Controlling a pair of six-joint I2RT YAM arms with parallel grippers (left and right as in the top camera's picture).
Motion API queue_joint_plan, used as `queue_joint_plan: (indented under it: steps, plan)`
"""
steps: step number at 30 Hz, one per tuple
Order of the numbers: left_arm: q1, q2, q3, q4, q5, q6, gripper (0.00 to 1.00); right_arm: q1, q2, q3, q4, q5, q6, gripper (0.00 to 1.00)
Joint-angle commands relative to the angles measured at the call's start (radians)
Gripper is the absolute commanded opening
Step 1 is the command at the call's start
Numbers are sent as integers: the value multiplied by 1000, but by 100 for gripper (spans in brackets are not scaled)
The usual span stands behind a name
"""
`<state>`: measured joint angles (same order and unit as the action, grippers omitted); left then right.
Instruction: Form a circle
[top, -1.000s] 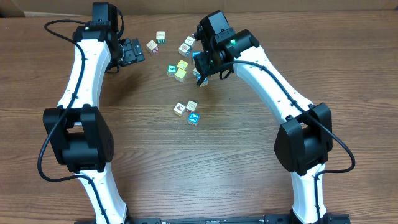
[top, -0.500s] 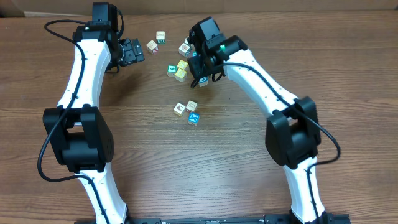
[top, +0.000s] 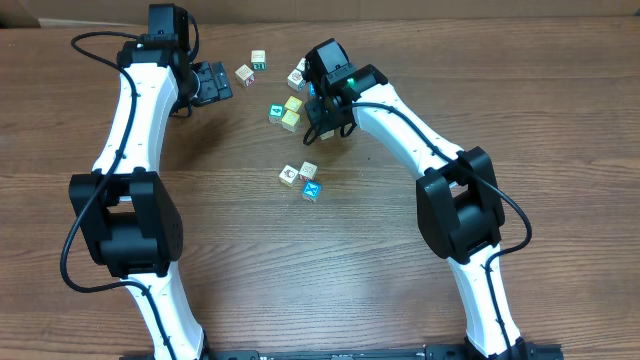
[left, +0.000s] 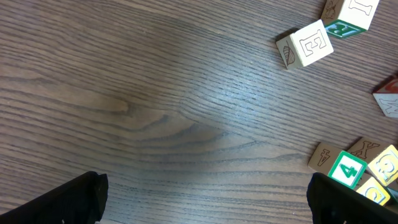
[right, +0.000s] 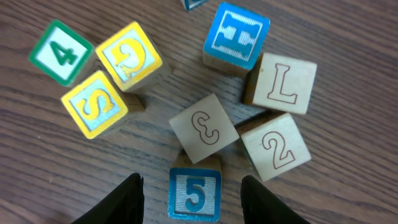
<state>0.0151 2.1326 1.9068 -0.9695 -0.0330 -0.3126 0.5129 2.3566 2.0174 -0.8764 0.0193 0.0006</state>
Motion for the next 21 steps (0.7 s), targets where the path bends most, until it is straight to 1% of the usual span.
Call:
queue_joint_plan:
  steps: [1,10,15,21]
  plan:
    - [2,3,19,1,7,-9,99,5,26,-2,0,13,3,48]
    - [2,3,19,1,7,-9,100,5,26,-2,0,13,3,48]
    - [2,3,19,1,7,-9,100,5,26,-3,-2,12,37,48]
    - [2,3,19,1,7,-9,100,5,27,-3,-1,13,37,47]
